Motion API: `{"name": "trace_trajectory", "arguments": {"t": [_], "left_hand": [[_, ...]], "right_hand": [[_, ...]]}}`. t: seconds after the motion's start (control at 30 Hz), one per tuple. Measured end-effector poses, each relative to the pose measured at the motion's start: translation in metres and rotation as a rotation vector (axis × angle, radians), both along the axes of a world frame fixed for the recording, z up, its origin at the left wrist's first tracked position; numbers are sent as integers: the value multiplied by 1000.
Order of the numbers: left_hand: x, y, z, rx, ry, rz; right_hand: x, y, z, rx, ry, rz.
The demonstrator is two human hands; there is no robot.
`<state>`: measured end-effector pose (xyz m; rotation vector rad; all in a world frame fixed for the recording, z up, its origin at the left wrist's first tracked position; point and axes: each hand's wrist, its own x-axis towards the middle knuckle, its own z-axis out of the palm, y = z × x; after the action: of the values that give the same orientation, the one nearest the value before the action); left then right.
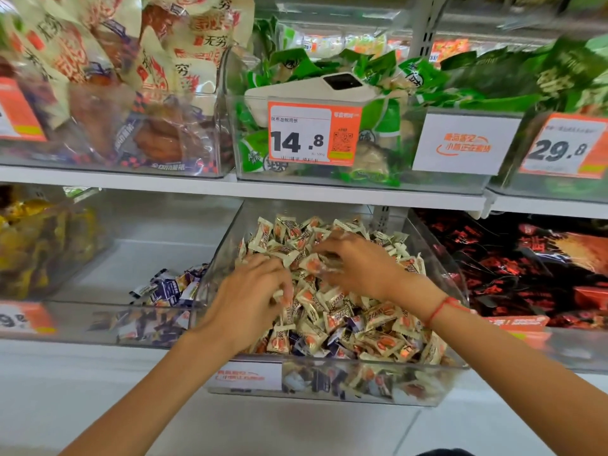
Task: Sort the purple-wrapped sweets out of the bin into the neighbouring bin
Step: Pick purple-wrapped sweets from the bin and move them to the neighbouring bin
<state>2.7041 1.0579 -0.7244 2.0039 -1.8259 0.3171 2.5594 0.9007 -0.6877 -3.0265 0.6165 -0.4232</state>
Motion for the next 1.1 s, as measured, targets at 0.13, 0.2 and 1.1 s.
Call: {"name": "trace_trajectory", "arguments": {"t": [0.13, 0.2, 1.1], "left_hand": [[-8, -5, -5, 301, 204, -292], [-10, -15, -9, 405, 205, -382], [2, -24, -9, 496, -23, -273]], "right_hand": [[-42, 18, -2, -71, 55, 167], [-61, 25, -8, -65, 130, 256], [-34, 13, -33, 385, 261, 96]]}}
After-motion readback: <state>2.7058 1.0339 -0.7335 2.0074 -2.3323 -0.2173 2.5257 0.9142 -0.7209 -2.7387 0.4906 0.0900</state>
